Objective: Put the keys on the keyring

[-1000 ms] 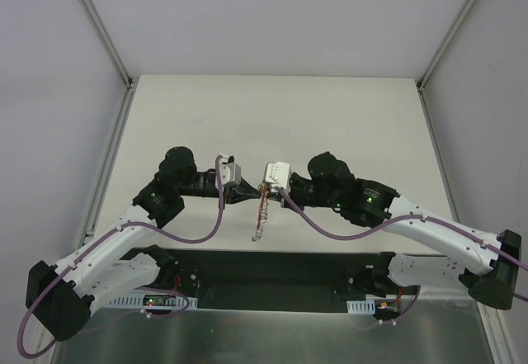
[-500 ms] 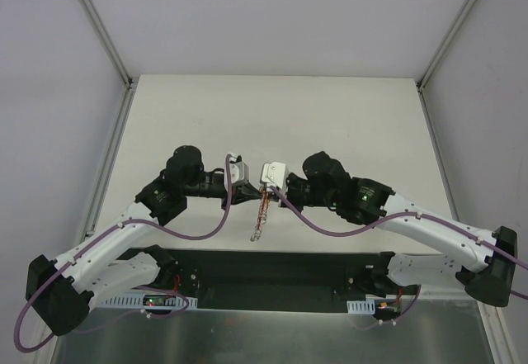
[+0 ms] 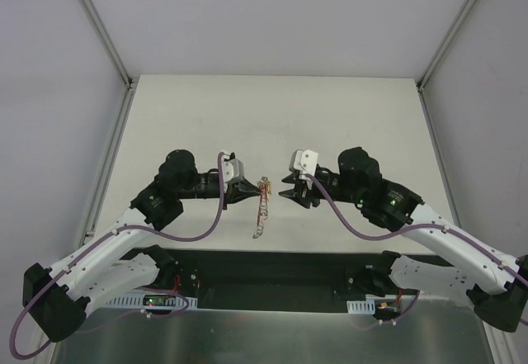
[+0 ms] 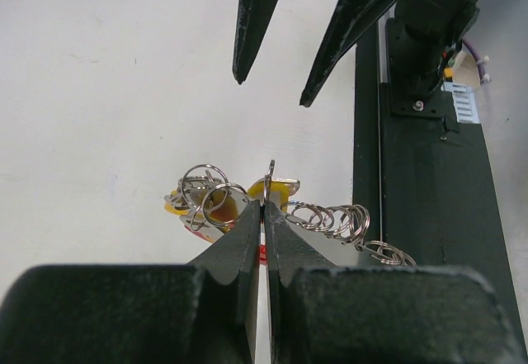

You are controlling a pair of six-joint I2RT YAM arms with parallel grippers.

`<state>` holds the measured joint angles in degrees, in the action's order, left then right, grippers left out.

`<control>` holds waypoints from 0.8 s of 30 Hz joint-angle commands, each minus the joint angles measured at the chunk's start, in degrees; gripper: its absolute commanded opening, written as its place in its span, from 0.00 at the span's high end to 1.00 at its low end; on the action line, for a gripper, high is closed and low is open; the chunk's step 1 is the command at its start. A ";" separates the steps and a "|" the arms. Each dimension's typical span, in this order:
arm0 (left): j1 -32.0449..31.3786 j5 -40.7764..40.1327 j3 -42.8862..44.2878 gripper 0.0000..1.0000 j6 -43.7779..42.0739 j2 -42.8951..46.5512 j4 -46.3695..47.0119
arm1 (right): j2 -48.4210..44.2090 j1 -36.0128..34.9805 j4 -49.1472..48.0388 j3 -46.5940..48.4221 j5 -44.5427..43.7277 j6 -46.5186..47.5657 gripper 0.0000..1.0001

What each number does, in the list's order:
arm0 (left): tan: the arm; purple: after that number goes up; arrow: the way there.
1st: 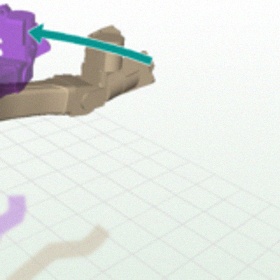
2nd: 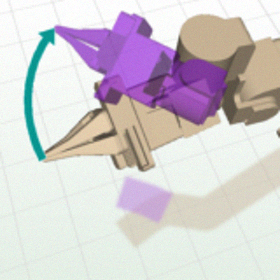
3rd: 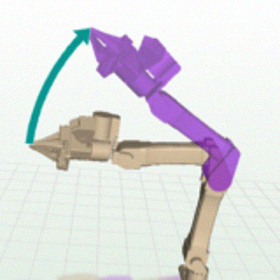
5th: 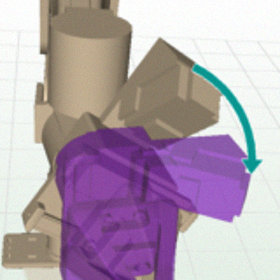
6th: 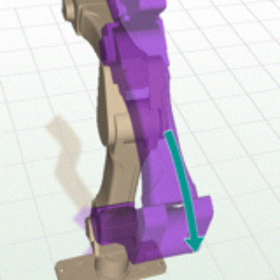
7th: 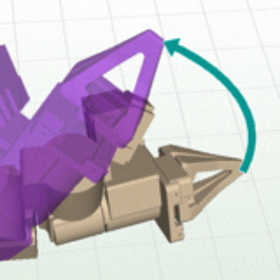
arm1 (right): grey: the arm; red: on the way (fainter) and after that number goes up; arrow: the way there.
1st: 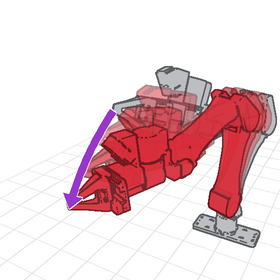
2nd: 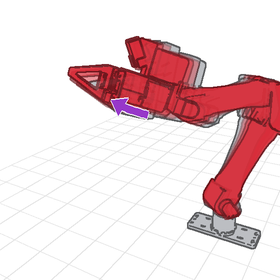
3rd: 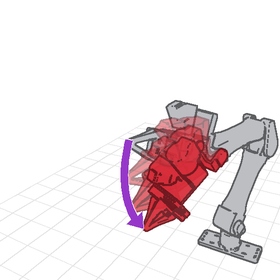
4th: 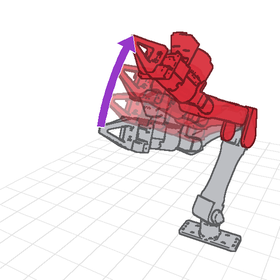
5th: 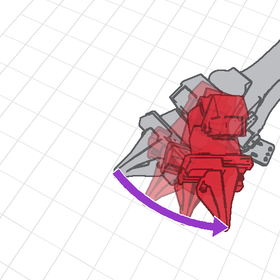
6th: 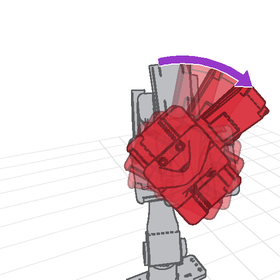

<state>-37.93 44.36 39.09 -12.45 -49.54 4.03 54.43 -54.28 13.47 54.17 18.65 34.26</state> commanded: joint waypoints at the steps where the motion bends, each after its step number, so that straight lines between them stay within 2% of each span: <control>1: -0.56 -0.85 -3.84 1.00 7.07 2.87 11.77 | -1.70 4.26 -8.62 -4.24 11.92 -4.29 0.62; 6: -0.48 -1.03 -6.39 1.00 9.81 3.40 17.76 | -0.12 5.59 -10.66 -5.04 16.41 -4.20 0.66; 13: -0.65 -0.06 -6.83 1.00 11.22 2.87 21.28 | 2.34 6.03 -12.33 -5.31 18.78 -4.29 0.78; 24: -1.27 1.26 -6.75 1.00 12.01 1.29 23.74 | 3.49 6.21 -12.33 -4.95 18.43 -4.29 0.88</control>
<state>-38.46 43.42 31.92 -1.61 -48.47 22.09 57.87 -48.45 4.40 48.86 35.20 30.17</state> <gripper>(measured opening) 0.007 0.136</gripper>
